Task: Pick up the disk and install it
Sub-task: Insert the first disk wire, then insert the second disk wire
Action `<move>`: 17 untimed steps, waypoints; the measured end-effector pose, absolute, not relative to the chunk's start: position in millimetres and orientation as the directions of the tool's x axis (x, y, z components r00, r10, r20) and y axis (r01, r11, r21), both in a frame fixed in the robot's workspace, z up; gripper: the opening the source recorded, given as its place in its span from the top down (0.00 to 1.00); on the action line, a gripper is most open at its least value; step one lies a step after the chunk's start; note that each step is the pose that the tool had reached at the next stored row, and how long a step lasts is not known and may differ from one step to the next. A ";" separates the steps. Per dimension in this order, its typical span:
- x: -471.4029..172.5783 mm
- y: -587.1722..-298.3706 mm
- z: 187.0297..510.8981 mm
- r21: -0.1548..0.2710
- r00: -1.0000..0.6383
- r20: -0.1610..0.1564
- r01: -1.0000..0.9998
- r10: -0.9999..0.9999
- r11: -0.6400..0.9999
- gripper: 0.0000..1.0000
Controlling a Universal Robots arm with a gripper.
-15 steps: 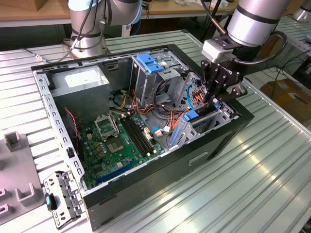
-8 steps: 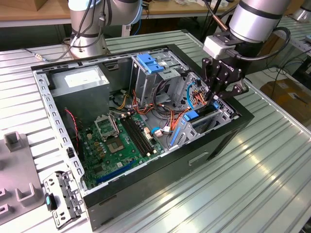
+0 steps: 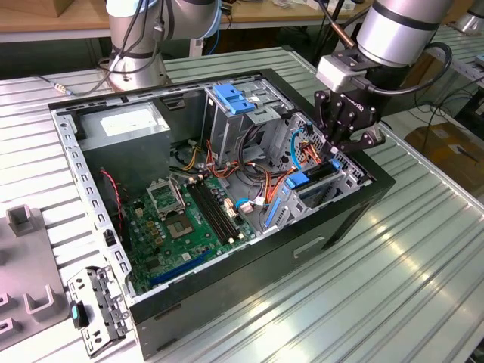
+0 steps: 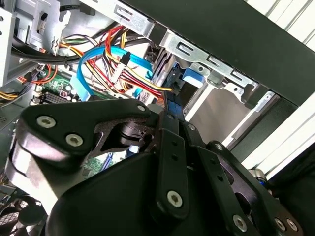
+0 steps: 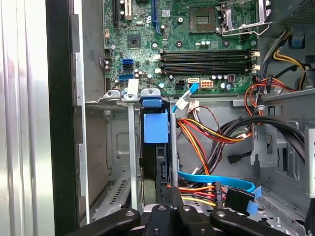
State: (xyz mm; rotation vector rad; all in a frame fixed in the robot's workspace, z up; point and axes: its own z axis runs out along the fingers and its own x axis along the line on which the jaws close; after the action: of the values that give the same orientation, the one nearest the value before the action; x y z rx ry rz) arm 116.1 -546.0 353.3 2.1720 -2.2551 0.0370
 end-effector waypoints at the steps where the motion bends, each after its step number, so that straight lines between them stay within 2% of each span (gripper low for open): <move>1: 116.1 -546.0 353.4 -0.010 -0.038 0.022 -0.999 -0.999 0.037 0.89; 17: 116.1 -546.0 353.3 -0.009 -0.038 0.004 -0.999 -0.999 0.038 0.89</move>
State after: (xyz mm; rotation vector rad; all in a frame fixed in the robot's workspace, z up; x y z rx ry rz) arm 116.1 -546.0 353.3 2.1816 -2.2652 0.0147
